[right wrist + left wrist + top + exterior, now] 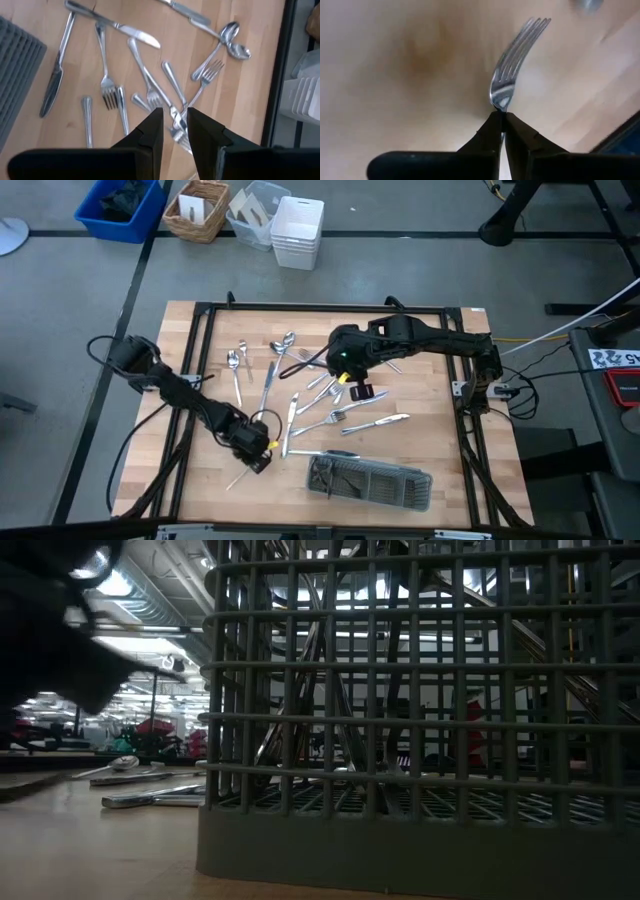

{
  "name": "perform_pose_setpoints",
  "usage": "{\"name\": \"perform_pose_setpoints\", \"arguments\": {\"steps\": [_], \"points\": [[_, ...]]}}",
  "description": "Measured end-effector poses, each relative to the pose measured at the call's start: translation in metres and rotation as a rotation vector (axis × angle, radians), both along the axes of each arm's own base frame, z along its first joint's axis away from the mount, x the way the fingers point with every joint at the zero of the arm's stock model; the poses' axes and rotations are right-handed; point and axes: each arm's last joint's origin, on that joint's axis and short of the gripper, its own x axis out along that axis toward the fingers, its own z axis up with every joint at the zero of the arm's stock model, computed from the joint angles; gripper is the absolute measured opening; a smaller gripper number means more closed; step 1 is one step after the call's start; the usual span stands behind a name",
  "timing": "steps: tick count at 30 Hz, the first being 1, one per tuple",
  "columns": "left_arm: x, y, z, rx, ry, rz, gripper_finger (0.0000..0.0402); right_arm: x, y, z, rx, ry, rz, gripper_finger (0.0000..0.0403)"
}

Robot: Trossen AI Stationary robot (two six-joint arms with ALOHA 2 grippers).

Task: Sort silverware
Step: Put the fork into the gray silverware rack

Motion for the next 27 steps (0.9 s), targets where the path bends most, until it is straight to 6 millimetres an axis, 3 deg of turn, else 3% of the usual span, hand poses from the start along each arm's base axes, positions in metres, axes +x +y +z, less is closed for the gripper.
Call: {"name": "perform_pose_setpoints", "arguments": {"steps": [8, 15, 21, 27], "points": [[0.006, 0.018, 0.016, 0.061, -0.136, -0.039, 0.0002, -0.005, 0.0, -0.002, -0.001, 0.055, 0.0, 0.0088], [0.008, 0.033, 0.038, 0.09, -0.272, -0.067, 0.0001, -0.017, 0.0, 0.007, 0.007, 0.049, -0.019, 0.0088], [0.003, 0.044, 0.067, 0.134, -0.447, -0.093, 0.0001, -0.032, 0.0, 0.021, 0.015, 0.014, -0.034, 0.0088], [0.002, 0.049, 0.102, 0.24, -0.762, -0.123, 0.0, -0.042, -0.001, 0.031, 0.033, -0.02, -0.07, 0.0088]]}}
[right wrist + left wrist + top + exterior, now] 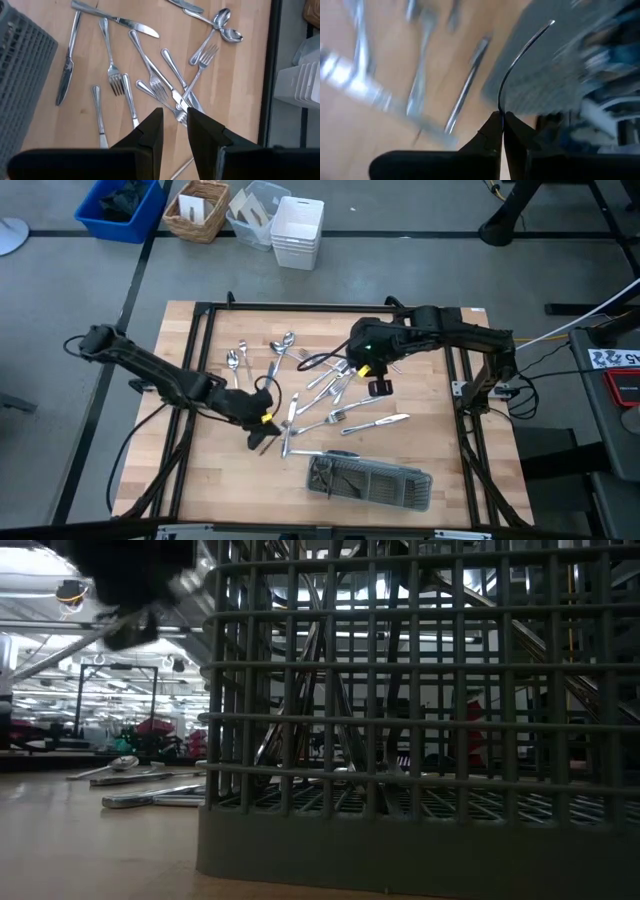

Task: Sort silverware
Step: Put the fork into the gray silverware rack

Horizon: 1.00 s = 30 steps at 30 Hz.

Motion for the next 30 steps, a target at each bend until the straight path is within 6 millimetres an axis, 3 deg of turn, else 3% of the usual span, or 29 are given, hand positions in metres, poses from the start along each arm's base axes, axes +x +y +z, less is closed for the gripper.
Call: {"name": "perform_pose_setpoints", "arguments": {"steps": [8, 12, 17, 30], "points": [[0.01, -0.002, 0.033, 0.277, -0.425, -0.116, 0.0, 0.006, 0.0, 0.003, 0.062, -0.077, -0.106, 0.0088], [0.013, 0.005, 0.036, 0.53, -0.471, -0.049, 0.0, 0.013, 0.001, 0.005, 0.114, -0.154, -0.168, 0.0088], [0.018, 0.02, 0.045, 0.698, -0.538, 0.048, 0.0, 0.019, 0.001, 0.009, 0.156, -0.238, -0.199, 0.0088], [0.026, 0.062, 0.055, 0.776, -0.571, 0.234, 0.0, 0.034, 0.004, 0.02, 0.234, -0.403, -0.123, 0.0088]]}}
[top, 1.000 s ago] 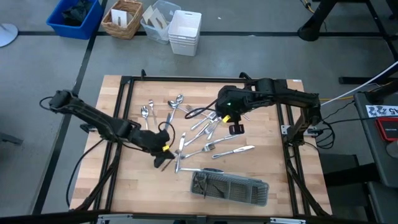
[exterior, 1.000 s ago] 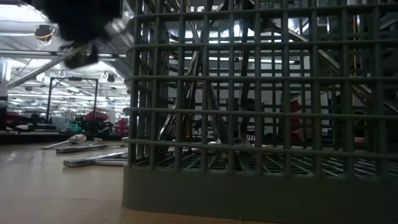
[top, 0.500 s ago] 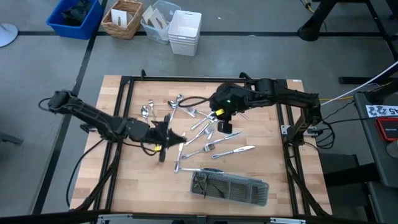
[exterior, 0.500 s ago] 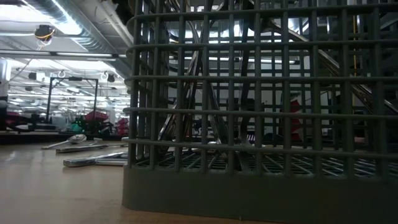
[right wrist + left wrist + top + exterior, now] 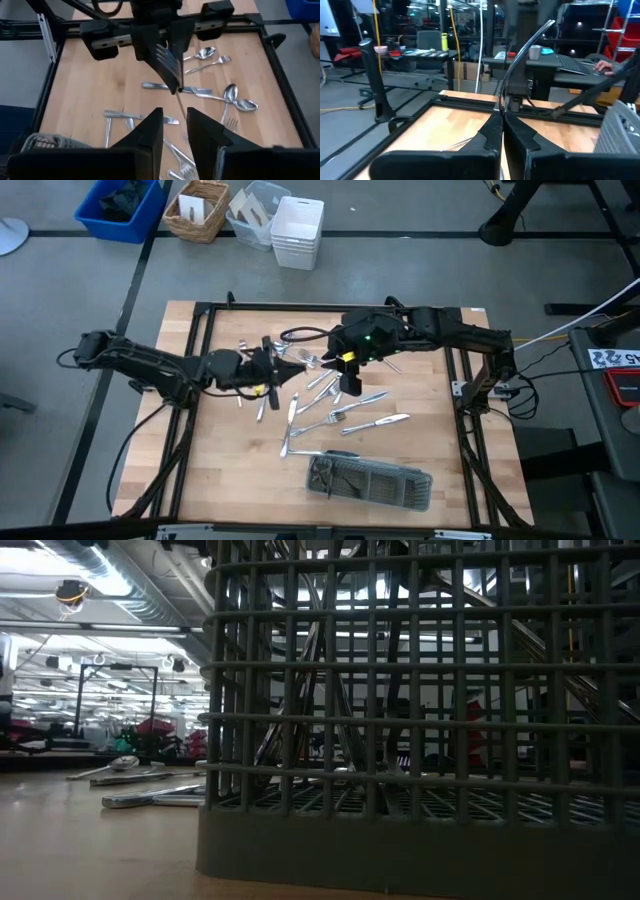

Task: Sort silverware
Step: Put the fork into the gray silverware rack

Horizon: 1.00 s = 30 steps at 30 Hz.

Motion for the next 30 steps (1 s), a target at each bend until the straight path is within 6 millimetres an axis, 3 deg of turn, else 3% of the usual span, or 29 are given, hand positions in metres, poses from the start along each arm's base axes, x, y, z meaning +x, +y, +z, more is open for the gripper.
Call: {"name": "perform_pose_setpoints", "arguments": {"steps": [17, 30], "points": [[0.0, 0.002, 0.007, -0.003, -0.068, -0.014, 0.0, 0.032, 0.0, -0.019, -0.103, -0.027, 0.074, 0.0088], [0.0, 0.002, 0.006, -0.008, -0.067, -0.039, 0.0, 0.035, -0.002, -0.022, -0.152, -0.02, 0.018, 0.0088]]}}
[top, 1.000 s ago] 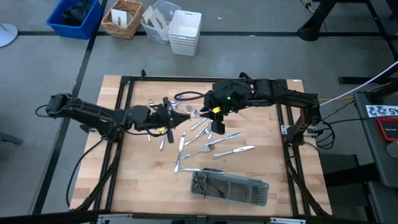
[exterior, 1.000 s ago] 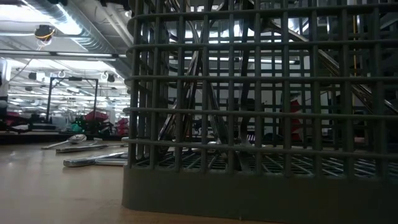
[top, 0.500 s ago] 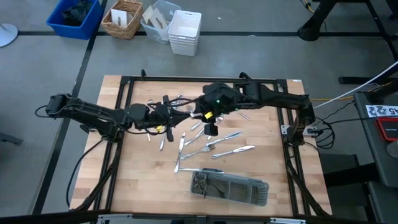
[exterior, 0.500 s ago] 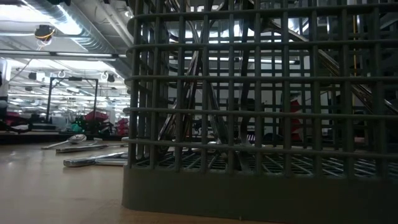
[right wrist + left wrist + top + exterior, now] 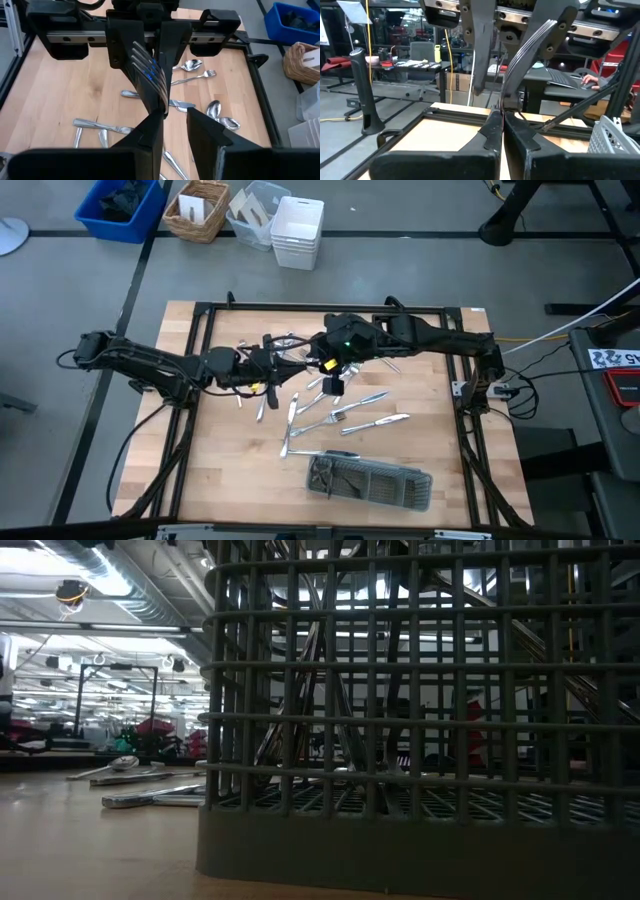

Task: Sort silverware
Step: Put the fork into the gray silverware rack

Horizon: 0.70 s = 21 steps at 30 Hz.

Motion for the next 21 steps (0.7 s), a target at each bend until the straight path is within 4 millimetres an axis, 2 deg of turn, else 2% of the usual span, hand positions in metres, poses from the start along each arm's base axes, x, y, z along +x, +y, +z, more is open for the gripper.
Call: {"name": "perform_pose_setpoints", "arguments": {"steps": [14, 17, 21], "points": [[-0.0001, 0.0, 0.0001, 0.0, 0.0, 0.001, 0.0, 0.0048, 0.0015, 0.0064, 0.032, -0.082, 0.039, 0.0085], [-0.0001, 0.0, 0.0001, 0.0, 0.0, 0.001, 0.0, 0.0049, 0.0019, 0.0062, 0.039, -0.082, 0.051, 0.0067], [0.0, -0.0002, -0.0006, -0.006, 0.005, -0.002, 0.0, 0.0081, 0.002, 0.0032, 0.033, -0.077, 0.056, 0.0019]]}}
